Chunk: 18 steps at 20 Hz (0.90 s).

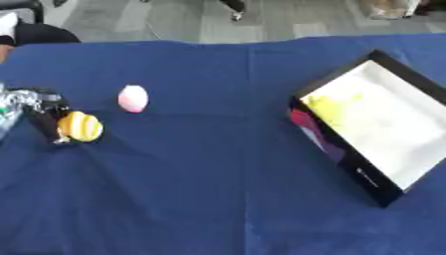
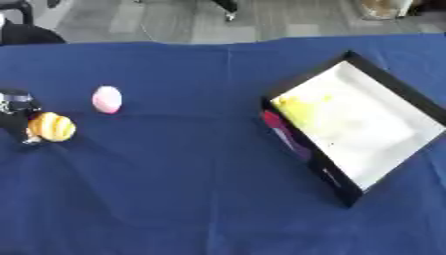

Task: Pick up the objects with one hand, pass them to the other hand, and then place them into the box on the other side of the table.

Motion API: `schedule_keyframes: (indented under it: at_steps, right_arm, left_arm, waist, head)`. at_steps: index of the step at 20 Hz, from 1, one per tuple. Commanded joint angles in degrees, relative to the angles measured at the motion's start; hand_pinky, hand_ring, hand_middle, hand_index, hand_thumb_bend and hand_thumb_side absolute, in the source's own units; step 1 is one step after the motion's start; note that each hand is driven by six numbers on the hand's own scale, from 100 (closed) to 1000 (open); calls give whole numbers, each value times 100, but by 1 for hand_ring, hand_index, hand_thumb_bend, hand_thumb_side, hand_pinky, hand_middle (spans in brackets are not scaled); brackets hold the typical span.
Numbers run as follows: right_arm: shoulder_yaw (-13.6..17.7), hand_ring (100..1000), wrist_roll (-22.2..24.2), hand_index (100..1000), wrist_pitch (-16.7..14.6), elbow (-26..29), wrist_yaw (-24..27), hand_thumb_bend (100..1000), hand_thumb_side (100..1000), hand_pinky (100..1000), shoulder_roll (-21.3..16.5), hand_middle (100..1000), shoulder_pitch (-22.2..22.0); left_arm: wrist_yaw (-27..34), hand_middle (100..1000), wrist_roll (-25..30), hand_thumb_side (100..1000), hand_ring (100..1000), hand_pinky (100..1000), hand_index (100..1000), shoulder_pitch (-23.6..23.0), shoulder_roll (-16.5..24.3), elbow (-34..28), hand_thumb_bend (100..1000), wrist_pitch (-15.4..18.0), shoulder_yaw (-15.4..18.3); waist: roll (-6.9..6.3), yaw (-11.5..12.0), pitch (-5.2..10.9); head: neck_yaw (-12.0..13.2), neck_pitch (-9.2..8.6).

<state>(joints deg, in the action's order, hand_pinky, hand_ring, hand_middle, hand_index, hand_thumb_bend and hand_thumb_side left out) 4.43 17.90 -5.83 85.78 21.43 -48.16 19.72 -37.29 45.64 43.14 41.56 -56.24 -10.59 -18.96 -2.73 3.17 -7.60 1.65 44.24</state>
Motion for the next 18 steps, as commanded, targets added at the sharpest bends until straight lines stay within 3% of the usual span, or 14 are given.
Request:
schedule_keyframes:
  at_steps: [1,5,11,18]
  right_arm:
    - [41,1000,-14,1000,-22,44,-26,100,479,1000,-185,1000,61]
    - [38,1000,-11,1000,-36,75,8,100,471,1000,-203,1000,60]
    - [33,1000,-23,1000,-36,90,-2,100,468,1000,-212,1000,44]
    - [34,1000,-45,1000,-29,96,-36,100,468,1000,-218,1000,27]
  left_arm:
    - [79,614,124,100,771,791,538,55,349,-275,359,-110,20]
    - [262,609,102,100,769,792,546,51,550,-622,328,-196,117]
    - [576,608,349,100,768,792,551,-31,748,-1177,347,-522,76]
    - [663,616,519,100,771,795,570,-74,855,-1316,410,-674,103]
  waist:
    - [23,2,68]
    - [37,31,82]
    - [38,36,82]
    - [31,36,77]
  head:
    - [13,-12]
    - [-14,-12]
    - [-5,-12]
    - [-7,-12]
